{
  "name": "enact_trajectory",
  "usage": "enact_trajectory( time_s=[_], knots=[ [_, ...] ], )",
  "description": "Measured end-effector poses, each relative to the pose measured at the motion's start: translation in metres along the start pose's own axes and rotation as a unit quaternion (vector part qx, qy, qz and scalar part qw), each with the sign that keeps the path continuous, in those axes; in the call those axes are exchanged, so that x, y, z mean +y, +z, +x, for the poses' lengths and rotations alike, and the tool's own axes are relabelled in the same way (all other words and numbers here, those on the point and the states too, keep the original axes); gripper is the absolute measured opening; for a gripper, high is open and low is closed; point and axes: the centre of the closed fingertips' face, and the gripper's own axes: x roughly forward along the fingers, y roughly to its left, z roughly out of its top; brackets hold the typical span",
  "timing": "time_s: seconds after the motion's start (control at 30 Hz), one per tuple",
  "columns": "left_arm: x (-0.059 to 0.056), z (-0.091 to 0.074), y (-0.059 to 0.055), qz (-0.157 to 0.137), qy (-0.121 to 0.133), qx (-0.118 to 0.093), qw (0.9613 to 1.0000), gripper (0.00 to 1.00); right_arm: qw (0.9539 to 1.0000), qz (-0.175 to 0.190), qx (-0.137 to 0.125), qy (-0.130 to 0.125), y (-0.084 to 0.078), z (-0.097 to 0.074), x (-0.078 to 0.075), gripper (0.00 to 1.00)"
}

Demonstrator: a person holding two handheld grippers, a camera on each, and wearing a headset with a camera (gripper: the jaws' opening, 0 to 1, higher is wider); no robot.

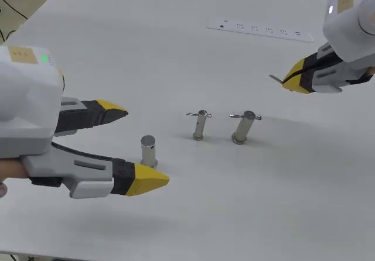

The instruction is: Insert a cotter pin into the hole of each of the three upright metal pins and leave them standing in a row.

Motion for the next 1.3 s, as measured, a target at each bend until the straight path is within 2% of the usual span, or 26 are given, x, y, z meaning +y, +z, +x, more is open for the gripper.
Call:
enact_trajectory(
  time_s=[0.17,0.37,0.53,0.73,0.9,1.1,1.23,1.27,1.3],
  knots=[
    [-0.001,0.004,0.003,0.001,-0.005,-0.001,1.0,0.74,0.9999,-0.003,-0.014,-0.007,0.006,-0.01,0.003,0.03],
    [-0.004,0.008,0.007,0.006,-0.014,-0.002,0.9999,0.69,0.9995,-0.009,-0.026,-0.016,0.015,-0.021,0.014,0.03],
    [-0.005,0.013,0.014,0.008,-0.019,-0.007,0.9998,0.68,0.9994,-0.001,-0.032,-0.016,0.019,-0.029,0.03,0.03],
    [-0.01,0.018,0.021,0.005,-0.035,-0.009,0.9993,0.63,0.9987,0.009,-0.044,-0.022,0.024,-0.036,0.044,0.03],
    [-0.015,0.024,0.032,-0.012,-0.043,-0.028,0.9986,0.57,0.9984,0.009,-0.048,-0.027,0.025,-0.037,0.055,0.03],
    [-0.023,0.033,0.042,-0.018,-0.056,-0.037,0.9976,0.52,0.9977,0.016,-0.056,-0.036,0.029,-0.042,0.064,0.03],
    [-0.028,0.04,0.052,-0.026,-0.067,-0.055,0.9959,0.47,0.9973,0.007,-0.058,-0.045,0.031,-0.045,0.07,0.03],
    [-0.028,0.043,0.055,-0.026,-0.067,-0.058,0.9957,0.47,0.9962,-0.012,-0.063,-0.058,0.034,-0.047,0.068,0.03],
    [-0.028,0.044,0.056,-0.026,-0.068,-0.059,0.9956,0.47,0.9966,-0.006,-0.06,-0.056,0.033,-0.047,0.071,0.03]
  ],
)
